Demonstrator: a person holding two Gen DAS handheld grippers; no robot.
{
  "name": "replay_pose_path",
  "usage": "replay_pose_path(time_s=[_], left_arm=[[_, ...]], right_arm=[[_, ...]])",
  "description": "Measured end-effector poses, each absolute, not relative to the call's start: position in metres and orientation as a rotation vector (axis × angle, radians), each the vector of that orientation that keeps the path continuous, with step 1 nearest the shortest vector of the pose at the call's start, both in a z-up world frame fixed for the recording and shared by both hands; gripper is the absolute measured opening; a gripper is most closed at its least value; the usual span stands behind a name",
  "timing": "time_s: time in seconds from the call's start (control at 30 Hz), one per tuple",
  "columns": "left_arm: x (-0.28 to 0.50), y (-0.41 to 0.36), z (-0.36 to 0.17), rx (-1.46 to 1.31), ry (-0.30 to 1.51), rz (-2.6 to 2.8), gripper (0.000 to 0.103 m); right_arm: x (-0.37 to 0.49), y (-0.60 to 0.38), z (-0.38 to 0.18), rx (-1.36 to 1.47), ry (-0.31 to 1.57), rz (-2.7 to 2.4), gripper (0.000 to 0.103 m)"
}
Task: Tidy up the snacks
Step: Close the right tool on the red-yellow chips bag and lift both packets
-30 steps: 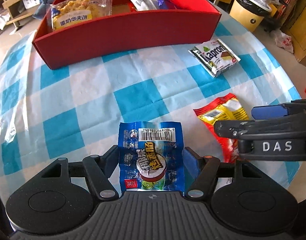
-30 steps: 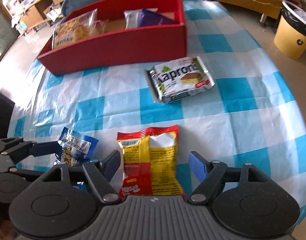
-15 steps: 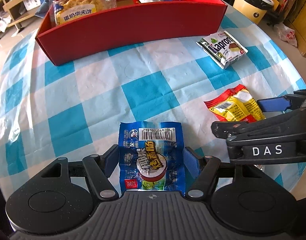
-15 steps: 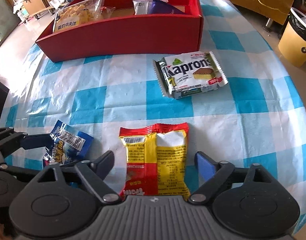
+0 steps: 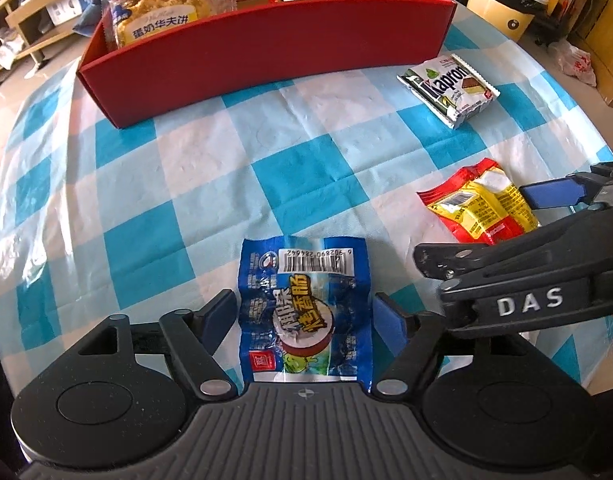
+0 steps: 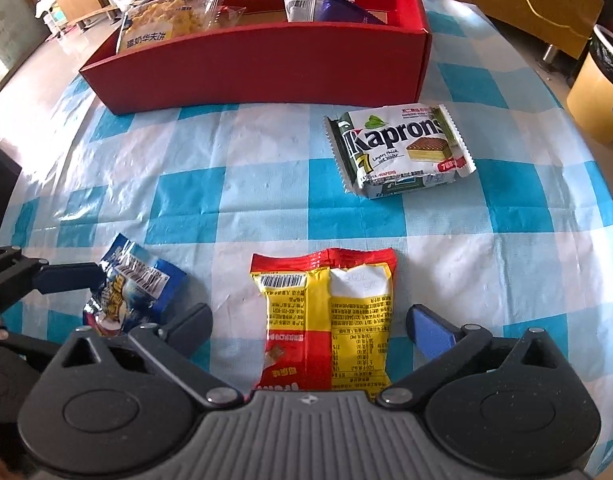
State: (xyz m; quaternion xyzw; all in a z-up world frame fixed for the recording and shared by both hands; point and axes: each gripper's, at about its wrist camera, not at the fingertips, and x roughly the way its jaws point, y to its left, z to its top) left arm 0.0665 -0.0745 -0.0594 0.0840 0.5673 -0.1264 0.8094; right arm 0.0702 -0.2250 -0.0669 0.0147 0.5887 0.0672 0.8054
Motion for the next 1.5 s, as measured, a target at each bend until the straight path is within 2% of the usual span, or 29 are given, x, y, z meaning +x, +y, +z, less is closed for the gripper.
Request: replay_pose_path(time_s=[0.07, 0.13, 0.2, 0.27, 0.4, 0.5, 0.57, 0.63, 1.07, 1.5], left_arm=[[0.067, -0.071, -0.060, 0.171, 1.214, -0.266, 0.081], [0.066, -0.068, -0.060, 0.168, 1.211, -0.260, 0.080], [0.067, -0.066, -0.060, 0.164, 1.210, -0.259, 0.080], [0.068, -0.068, -0.061, 0.160, 1.208, -0.256, 0.082], [0.073, -0.072, -0.064, 0.169, 1.203, -0.246, 0.092], [0.075, -0.072, -0.064, 0.167, 1.205, -0.248, 0.092], [0.074, -0.072, -0.064, 0.165, 1.200, -0.246, 0.088], [0.072, -0.070, -0.059, 0.157, 1.188, -0.249, 0.076], [0.067, -0.074, -0.038, 0.161, 1.112, -0.258, 0.075], [0.070, -0.073, -0.035, 0.136, 1.109, -0.246, 0.075]], right_arm=[[0.069, -0.230, -0.063, 0.029, 1.254, 0.123, 0.074], [0.067, -0.234, -0.059, 0.013, 1.246, 0.097, 0.062], [0.064, -0.234, -0.058, -0.014, 1.240, 0.089, 0.057], [0.062, -0.229, -0.058, -0.060, 1.238, 0.088, 0.055], [0.062, -0.229, -0.056, -0.064, 1.239, 0.093, 0.053], [0.062, -0.227, -0.057, -0.067, 1.235, 0.095, 0.052], [0.061, -0.228, -0.056, -0.051, 1.236, 0.102, 0.050], [0.061, -0.228, -0.055, -0.048, 1.235, 0.103, 0.050], [0.063, -0.227, -0.041, -0.052, 1.169, 0.097, 0.049], [0.067, -0.225, -0.033, -0.057, 1.133, 0.094, 0.049]])
